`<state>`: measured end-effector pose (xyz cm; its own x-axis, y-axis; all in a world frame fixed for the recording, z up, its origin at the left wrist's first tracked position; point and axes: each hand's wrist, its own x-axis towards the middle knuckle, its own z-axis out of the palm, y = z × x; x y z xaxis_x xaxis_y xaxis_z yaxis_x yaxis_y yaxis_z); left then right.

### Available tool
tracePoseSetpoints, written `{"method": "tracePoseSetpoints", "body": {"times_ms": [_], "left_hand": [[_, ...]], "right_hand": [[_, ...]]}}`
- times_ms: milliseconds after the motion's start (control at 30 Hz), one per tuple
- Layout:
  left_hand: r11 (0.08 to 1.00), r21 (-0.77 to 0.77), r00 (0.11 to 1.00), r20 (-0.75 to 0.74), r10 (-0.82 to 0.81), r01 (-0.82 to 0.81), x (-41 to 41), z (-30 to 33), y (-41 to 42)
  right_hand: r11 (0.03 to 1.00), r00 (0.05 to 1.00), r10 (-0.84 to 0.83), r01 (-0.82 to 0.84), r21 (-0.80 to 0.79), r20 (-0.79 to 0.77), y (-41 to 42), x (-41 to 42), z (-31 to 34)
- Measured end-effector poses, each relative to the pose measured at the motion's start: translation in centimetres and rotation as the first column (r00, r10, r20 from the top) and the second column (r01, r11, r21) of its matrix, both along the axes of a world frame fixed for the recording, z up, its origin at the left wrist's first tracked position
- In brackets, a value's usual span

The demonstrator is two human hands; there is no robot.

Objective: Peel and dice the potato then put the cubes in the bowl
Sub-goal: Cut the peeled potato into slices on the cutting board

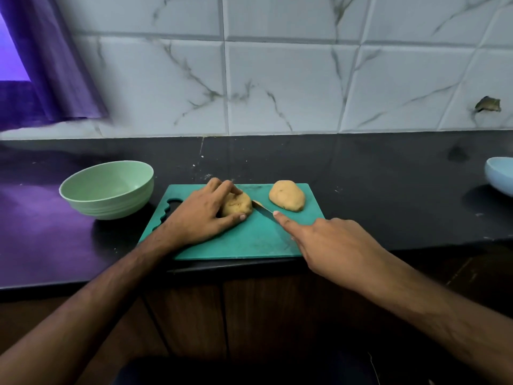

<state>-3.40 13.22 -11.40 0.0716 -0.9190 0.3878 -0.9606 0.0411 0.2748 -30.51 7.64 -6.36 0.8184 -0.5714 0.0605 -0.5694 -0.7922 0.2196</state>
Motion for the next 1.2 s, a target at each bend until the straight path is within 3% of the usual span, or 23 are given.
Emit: {"method": "tracePoseSetpoints", "body": {"times_ms": [133, 267, 367, 733, 933, 1200], "left_hand": [[1.0, -0.012, 0.999, 0.031, 0.005, -0.005, -0.2, -0.1, 0.1], [0.998, 0.018, 0.988, 0.146, -0.059, 0.057, -0.3, -0.2, 0.1], [0.993, 0.087, 0.963, 0.255, -0.093, 0.073, -0.4, 0.0, -0.1], [0.988, 0.134, 0.931, 0.345, -0.123, 0.081, -0.7, 0.6, -0.3], [0.999, 0.029, 0.993, 0.114, -0.027, 0.024, -0.3, -0.1, 0.0], [0.999, -0.04, 0.999, -0.006, -0.038, 0.037, 0.0, 0.1, 0.1]], "right_hand": [[0.997, 0.999, -0.022, 0.024, -0.07, 0.031, -1.4, 0.4, 0.6], [0.985, 0.999, -0.025, 0.019, -0.17, -0.033, -1.6, 0.5, 0.4], [0.989, 0.997, -0.017, 0.007, -0.146, -0.069, -1.5, 0.5, 0.0], [0.994, 0.997, -0.023, 0.015, -0.108, -0.077, -0.4, 0.2, 0.2], [0.985, 0.995, -0.067, 0.055, 0.161, 0.074, -1.0, -0.5, 1.0], [0.938, 0.98, -0.118, 0.057, 0.343, 0.16, -2.0, 2.3, 1.8]]}}
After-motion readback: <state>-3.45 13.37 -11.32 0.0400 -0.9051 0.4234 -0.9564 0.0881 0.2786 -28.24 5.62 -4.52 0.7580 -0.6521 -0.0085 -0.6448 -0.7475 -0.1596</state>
